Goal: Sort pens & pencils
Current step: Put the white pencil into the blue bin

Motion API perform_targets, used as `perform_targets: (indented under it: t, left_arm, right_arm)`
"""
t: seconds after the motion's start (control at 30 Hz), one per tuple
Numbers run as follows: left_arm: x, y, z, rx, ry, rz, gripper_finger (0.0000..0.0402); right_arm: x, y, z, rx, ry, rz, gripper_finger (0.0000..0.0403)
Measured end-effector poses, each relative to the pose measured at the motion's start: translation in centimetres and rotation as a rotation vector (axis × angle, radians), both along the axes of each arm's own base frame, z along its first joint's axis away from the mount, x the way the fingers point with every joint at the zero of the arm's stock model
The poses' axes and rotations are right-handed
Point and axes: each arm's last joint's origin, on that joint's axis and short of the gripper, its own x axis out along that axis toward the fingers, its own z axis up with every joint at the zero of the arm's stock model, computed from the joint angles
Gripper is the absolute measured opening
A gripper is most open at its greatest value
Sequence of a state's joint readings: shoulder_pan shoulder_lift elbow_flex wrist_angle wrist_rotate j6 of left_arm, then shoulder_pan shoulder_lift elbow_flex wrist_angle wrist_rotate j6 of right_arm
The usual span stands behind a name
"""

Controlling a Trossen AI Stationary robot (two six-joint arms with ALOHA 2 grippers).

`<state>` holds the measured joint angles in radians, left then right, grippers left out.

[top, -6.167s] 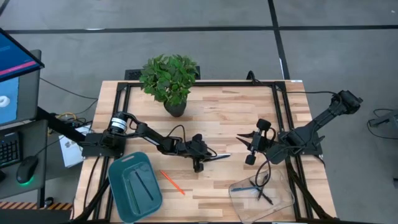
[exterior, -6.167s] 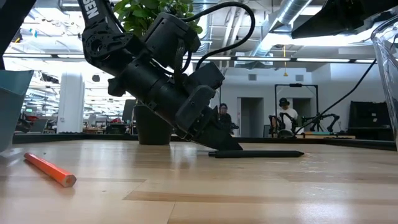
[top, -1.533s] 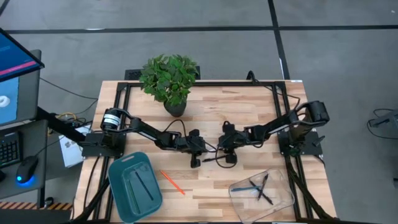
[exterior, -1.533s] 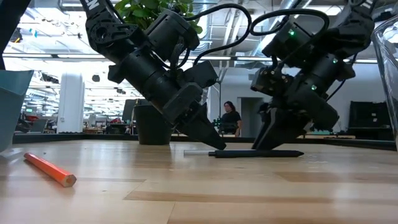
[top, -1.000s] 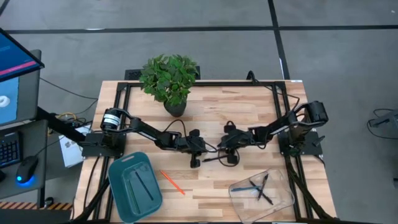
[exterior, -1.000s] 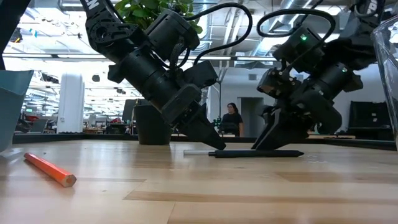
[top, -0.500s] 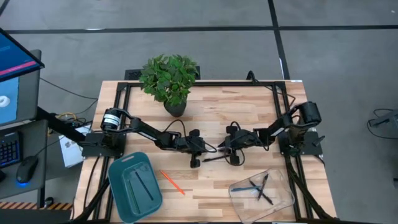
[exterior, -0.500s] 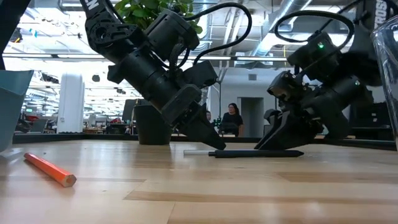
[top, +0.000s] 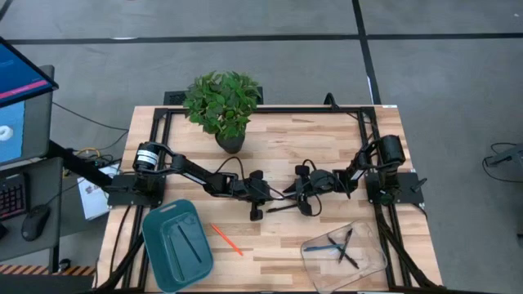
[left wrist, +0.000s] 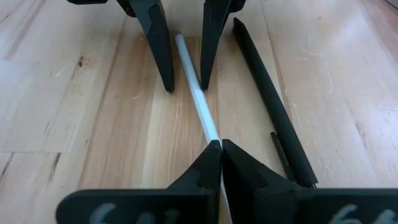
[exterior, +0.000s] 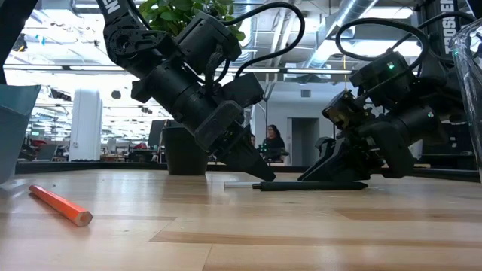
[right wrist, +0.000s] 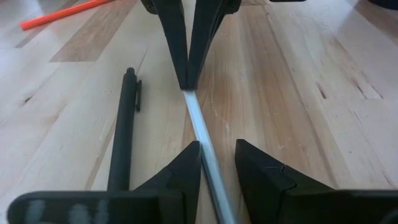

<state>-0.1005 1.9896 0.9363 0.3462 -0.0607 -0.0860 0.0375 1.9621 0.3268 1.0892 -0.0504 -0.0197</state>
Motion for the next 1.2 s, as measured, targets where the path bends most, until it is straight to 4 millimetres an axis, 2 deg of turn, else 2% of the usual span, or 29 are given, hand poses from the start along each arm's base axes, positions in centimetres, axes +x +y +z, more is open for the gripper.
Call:
perform_targets:
  t: [1.2]
  left_arm:
    - [0.03, 0.00, 0.06, 0.014, -0.004, -0.007, 0.0000]
  right_arm:
    - [-0.07, -0.74, -0.24, -0.038, 0.002, 0.014, 0.0127]
